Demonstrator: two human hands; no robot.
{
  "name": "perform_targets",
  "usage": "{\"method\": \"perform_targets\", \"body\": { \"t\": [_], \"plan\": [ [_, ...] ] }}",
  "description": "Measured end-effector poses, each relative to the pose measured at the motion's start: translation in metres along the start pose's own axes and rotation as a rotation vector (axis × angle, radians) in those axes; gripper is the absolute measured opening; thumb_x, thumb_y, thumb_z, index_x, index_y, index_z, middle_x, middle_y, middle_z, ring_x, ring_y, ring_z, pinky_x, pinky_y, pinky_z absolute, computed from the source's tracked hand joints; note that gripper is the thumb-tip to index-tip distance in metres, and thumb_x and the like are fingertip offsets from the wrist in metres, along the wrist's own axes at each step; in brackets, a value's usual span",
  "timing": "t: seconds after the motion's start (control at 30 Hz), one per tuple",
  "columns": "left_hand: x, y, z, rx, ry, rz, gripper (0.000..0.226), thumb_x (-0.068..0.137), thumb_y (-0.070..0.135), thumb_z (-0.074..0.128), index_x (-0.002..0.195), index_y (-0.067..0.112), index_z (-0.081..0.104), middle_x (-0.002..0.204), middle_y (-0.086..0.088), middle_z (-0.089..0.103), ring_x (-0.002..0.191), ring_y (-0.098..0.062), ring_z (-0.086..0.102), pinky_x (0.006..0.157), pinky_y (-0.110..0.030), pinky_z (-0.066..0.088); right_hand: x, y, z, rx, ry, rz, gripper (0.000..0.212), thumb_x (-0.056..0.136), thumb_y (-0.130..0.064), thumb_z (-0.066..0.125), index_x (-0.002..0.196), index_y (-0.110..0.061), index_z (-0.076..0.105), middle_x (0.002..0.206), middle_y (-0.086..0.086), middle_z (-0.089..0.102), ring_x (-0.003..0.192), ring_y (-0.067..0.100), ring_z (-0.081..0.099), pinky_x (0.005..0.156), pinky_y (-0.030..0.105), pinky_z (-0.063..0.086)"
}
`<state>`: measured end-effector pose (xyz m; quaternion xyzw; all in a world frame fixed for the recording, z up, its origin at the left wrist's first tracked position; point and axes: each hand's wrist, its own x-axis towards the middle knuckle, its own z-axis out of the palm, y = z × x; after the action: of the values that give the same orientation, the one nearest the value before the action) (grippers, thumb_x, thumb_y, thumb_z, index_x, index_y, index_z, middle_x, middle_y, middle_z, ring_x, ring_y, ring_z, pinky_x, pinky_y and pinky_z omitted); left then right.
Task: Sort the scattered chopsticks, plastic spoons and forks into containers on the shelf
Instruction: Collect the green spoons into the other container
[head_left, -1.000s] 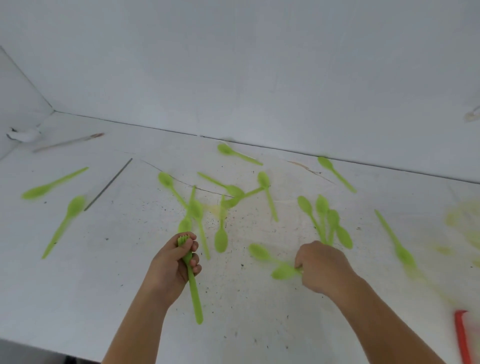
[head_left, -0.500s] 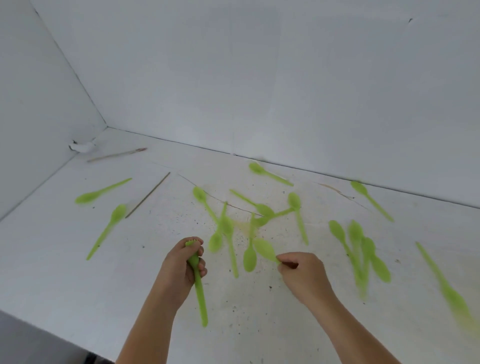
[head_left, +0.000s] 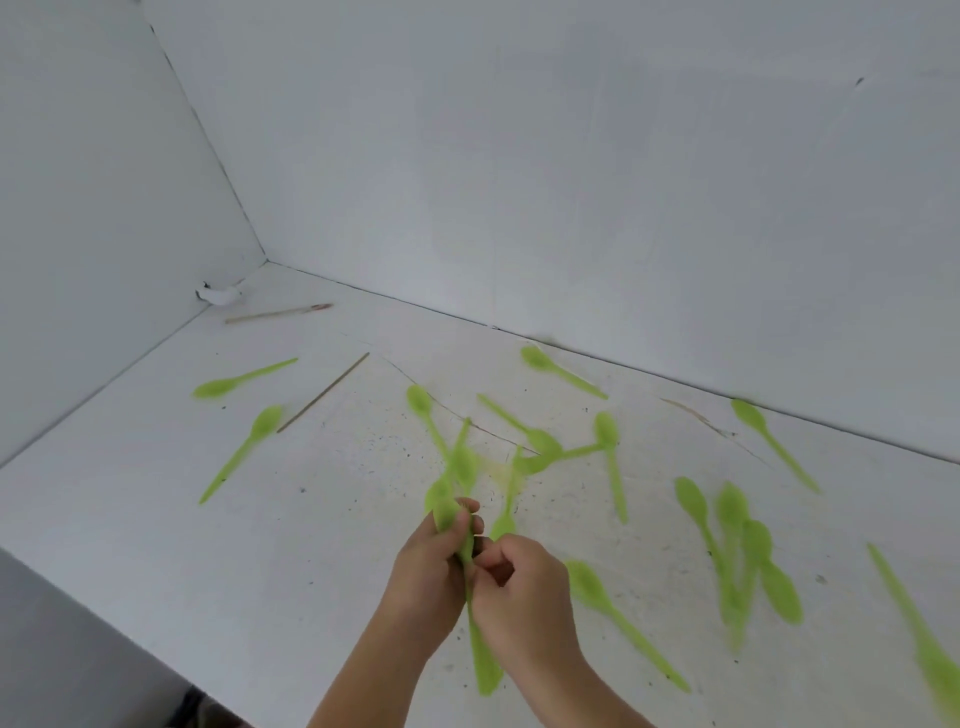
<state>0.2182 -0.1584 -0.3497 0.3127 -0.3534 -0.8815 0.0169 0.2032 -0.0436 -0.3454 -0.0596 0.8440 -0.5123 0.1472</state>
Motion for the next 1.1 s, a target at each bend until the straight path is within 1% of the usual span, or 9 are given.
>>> {"method": "perform_targets", "body": {
  "t": [0.1,0.23,0.27,0.4,0.53,0.63,0.77,0.87,1.1],
  "plan": [
    [0.0,0.005,-0.015,0.035,0.022,0.033,0.016,0.088,0.011,0.067,0.104,0.007,0.064,0.083,-0.007,0.052,0.069,-0.022,0.051,0.071,-0.038,0.045,-0.001,0.002,-0.001,0.012,-0.062,0.011,0.021,0.085,-0.011,0.073,0.071,-0.027,0.066,0.07,-0.006,0.066,0.068,0.008,0.061,0.061,0.017,0.046],
    [0.01,0.02,-0.033,0.077,0.037,0.039,0.01,0.095,0.0,0.06,0.101,0.007,0.058,0.078,-0.006,0.05,0.063,-0.022,0.05,0.059,-0.034,0.047,0.0,0.017,-0.024,0.063,-0.063,0.131,0.027,0.088,-0.005,0.068,0.072,-0.028,0.066,0.072,-0.005,0.066,0.064,0.016,0.062,0.068,0.036,0.057],
    [0.014,0.024,-0.036,0.095,0.03,0.038,0.011,0.097,-0.004,0.056,0.103,0.006,0.058,0.079,-0.007,0.05,0.063,-0.023,0.05,0.059,-0.034,0.048,0.002,0.024,-0.034,0.056,-0.02,0.138,0.032,0.088,-0.001,0.066,0.073,-0.03,0.067,0.074,-0.005,0.067,0.067,0.017,0.063,0.069,0.034,0.057],
    [0.029,0.04,-0.041,0.249,-0.057,0.001,0.014,0.101,-0.008,0.051,0.106,0.0,0.062,0.081,-0.01,0.051,0.062,-0.025,0.051,0.059,-0.037,0.049,0.006,0.056,-0.076,-0.165,0.238,0.128,0.049,0.082,0.011,0.065,0.075,-0.036,0.071,0.075,-0.014,0.071,0.081,-0.002,0.065,0.07,0.004,0.044],
    [0.045,0.056,-0.037,0.321,-0.145,-0.039,0.014,0.101,-0.008,0.052,0.105,0.0,0.063,0.08,-0.01,0.051,0.062,-0.025,0.05,0.06,-0.038,0.046,0.0,0.085,-0.093,-0.476,0.304,0.077,0.045,0.072,0.013,0.069,0.077,-0.031,0.073,0.079,-0.018,0.069,0.078,-0.004,0.063,0.069,0.001,0.041],
    [0.055,0.064,-0.037,0.357,-0.213,-0.065,0.013,0.102,-0.007,0.051,0.105,0.0,0.062,0.079,-0.01,0.049,0.063,-0.025,0.05,0.061,-0.039,0.046,0.0,0.096,-0.088,-0.577,0.279,0.025,0.034,0.074,0.009,0.074,0.084,-0.024,0.077,0.082,-0.02,0.063,0.07,-0.001,0.059,0.064,0.005,0.042],
    [0.062,0.068,-0.039,0.39,-0.275,-0.094,0.013,0.102,-0.006,0.051,0.105,0.001,0.062,0.081,-0.009,0.048,0.065,-0.025,0.051,0.063,-0.039,0.045,-0.003,0.093,-0.083,-0.713,0.313,-0.06,0.02,0.07,-0.006,0.08,0.086,-0.019,0.077,0.084,-0.009,0.062,0.072,0.016,0.062,0.057,0.024,0.051],
    [0.067,0.073,-0.041,0.39,-0.288,-0.102,0.013,0.102,-0.006,0.052,0.105,0.002,0.062,0.08,-0.009,0.049,0.064,-0.025,0.051,0.063,-0.038,0.045,-0.007,0.094,-0.079,-0.757,0.287,-0.05,0.032,0.066,-0.015,0.082,0.097,-0.017,0.077,0.091,-0.005,0.065,0.075,0.022,0.062,0.057,0.034,0.056],
    [0.083,0.092,-0.052,0.475,-0.231,-0.067,0.012,0.101,-0.004,0.054,0.104,0.003,0.063,0.079,-0.009,0.049,0.063,-0.023,0.051,0.062,-0.039,0.046,0.0,0.098,-0.072,-0.792,0.186,-0.025,0.023,0.071,-0.009,0.083,0.087,-0.019,0.071,0.082,-0.009,0.06,0.07,0.019,0.061,0.056,0.032,0.051]
  ]
}}
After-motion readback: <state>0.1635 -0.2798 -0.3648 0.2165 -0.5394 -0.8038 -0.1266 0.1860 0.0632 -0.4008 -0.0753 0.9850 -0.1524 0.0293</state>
